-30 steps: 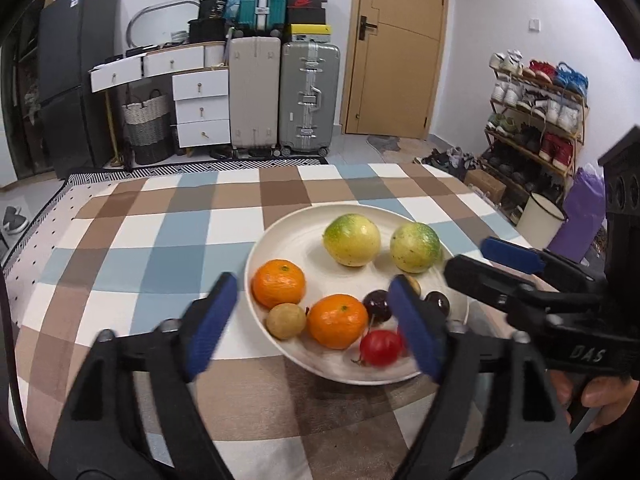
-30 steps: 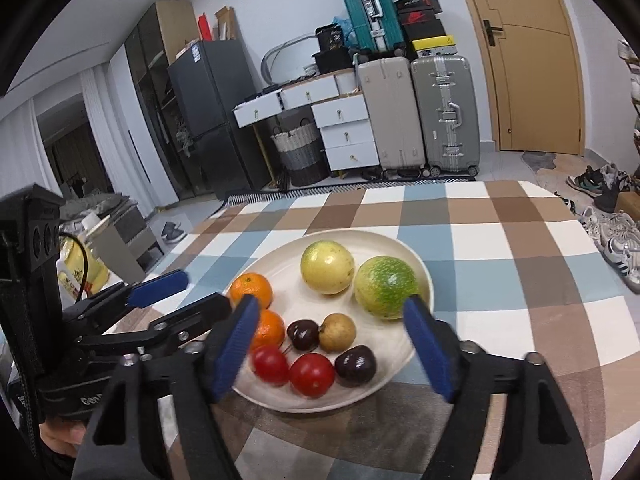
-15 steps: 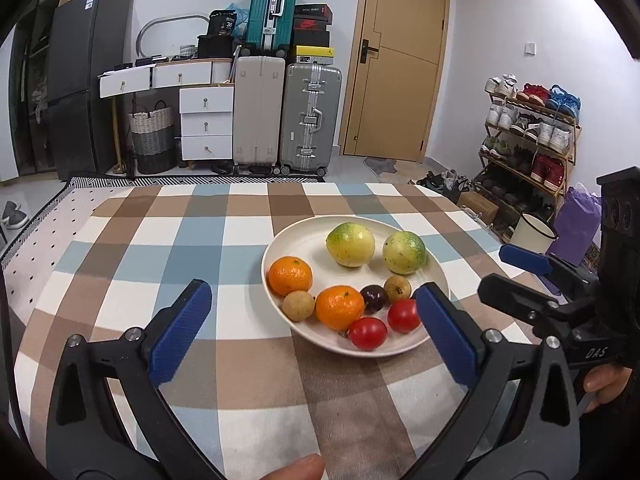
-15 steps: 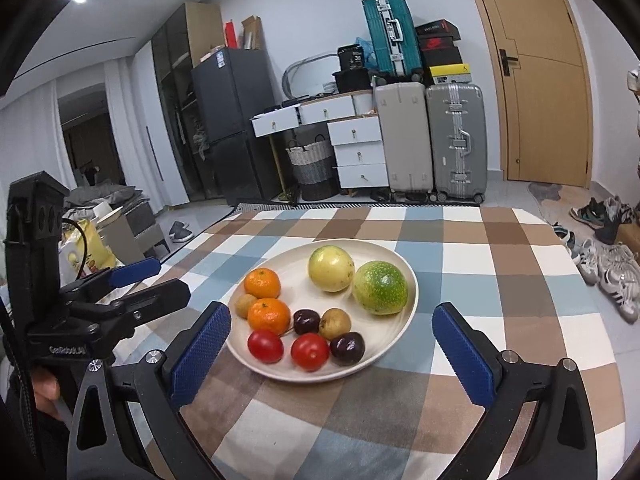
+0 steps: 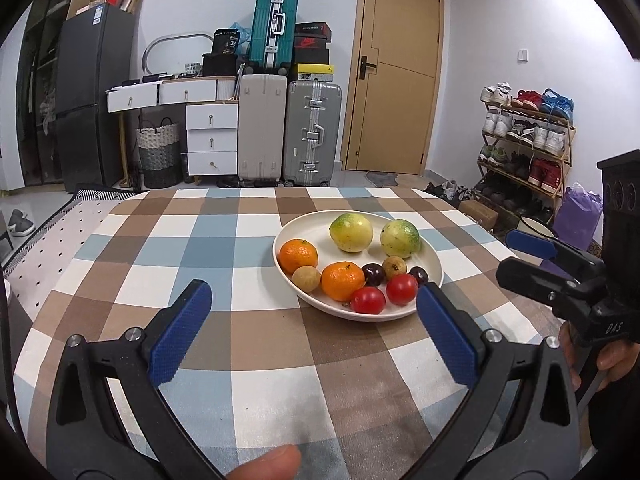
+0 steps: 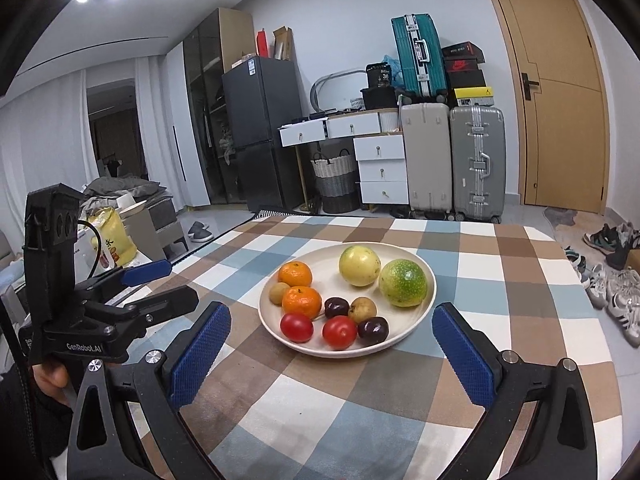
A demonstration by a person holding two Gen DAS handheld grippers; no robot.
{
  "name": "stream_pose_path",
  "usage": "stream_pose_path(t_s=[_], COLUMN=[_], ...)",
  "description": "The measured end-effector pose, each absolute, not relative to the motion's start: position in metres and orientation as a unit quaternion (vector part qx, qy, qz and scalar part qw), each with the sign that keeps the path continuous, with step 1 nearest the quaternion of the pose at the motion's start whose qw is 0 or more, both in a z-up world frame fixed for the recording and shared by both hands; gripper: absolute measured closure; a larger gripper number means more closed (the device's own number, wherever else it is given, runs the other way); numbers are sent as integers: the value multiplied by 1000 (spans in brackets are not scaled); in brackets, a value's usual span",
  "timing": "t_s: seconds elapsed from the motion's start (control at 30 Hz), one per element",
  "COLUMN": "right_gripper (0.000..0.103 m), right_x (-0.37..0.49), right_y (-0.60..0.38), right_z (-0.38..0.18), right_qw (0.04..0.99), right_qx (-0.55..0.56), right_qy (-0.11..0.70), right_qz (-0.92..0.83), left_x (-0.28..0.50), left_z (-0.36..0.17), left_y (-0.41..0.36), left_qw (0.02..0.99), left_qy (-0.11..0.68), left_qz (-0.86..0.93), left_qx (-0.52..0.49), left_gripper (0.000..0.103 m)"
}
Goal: Organize fruits
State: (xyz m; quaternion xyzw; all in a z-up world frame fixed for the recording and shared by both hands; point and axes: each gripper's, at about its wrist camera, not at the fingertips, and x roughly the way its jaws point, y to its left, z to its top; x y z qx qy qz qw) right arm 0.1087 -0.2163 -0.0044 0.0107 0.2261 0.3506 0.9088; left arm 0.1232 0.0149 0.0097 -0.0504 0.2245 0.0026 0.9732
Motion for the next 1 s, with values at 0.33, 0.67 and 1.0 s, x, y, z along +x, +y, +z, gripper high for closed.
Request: stream_pose_path(t_s=[0.33, 0.67, 1.0], right_gripper=[0, 0, 0], right_x=[107, 107, 108], right_y=[-212, -215, -218], right_z=[-7, -8, -7], right_qw=[913, 917, 917], right_qx=[-1, -1, -2], right_qy=[224, 222, 225], right_qz=[342, 330, 329], left_x=[123, 126, 126], left_z=[10, 9, 9], left_y=[12, 13, 13], left_qw=[976, 975, 975], left_qy=[215, 217, 218], left_qz=[19, 14, 14], left_qx=[-35, -41, -40], left_gripper=[1, 1, 1])
